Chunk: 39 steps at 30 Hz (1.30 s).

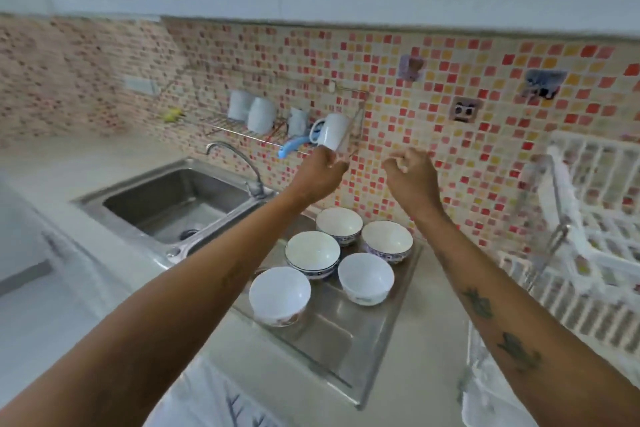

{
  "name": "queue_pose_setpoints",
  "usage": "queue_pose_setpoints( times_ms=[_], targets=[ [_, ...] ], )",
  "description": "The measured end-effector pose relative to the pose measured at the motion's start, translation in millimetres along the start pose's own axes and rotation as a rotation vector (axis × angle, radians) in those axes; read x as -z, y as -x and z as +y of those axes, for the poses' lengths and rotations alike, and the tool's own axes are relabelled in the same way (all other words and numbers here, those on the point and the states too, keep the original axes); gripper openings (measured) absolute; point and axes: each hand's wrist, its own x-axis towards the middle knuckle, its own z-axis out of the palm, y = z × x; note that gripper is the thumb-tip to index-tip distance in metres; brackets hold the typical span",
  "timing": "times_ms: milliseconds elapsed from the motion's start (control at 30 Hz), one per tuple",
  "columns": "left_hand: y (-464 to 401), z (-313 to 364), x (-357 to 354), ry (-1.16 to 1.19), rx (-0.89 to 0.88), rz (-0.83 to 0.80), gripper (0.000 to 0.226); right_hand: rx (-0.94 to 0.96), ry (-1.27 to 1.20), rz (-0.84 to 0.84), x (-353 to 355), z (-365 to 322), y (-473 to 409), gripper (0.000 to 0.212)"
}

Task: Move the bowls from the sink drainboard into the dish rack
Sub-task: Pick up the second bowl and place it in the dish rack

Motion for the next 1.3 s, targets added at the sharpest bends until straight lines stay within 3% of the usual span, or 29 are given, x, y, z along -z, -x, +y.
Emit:
queue_pose_setpoints(
  times_ms=[167, 267, 367, 500, 633, 667, 767, 933, 1300],
  targets=[
    [3, -114, 32, -0.053, 0.218, -0.042, 0.022, -0.278, -0.01, -0.39, -111, 38, 20, 0.013],
    [12, -171, 34, -0.056, 0.389, -0.092, 0.02, -0.474, -0.007, -0.53, -161, 67, 36, 0.021],
    [19, -222, 23, -0.014, 0.536, -0.09, 0.037, -0.766, -0.073, -0.588, -193, 94, 55, 0.031],
    [32, -266, 0, 0.092, 0.626, -0.102, 0.024, -0.815, -0.143, -0.516, -219, 126, 76, 0.058],
    [42, -300, -23, 0.212, 0.675, -0.06, 0.034, -0.911, -0.207, -0.526, -241, 145, 88, 0.03],
    [43, -302, -29, 0.25, 0.705, -0.037, 0.026, -0.928, -0.21, -0.524, -244, 147, 91, 0.026],
    [47, -306, -47, 0.326, 0.742, 0.076, 0.02, -0.944, -0.266, -0.434, -250, 145, 96, 0.033],
    [60, -308, -74, 0.373, 0.719, 0.209, 0.031, -1.018, -0.396, -0.312, -260, 142, 104, 0.044],
    [58, -319, -83, 0.382, 0.741, 0.197, 0.031, -1.142, -0.443, -0.272, -262, 147, 106, 0.05]
  ],
)
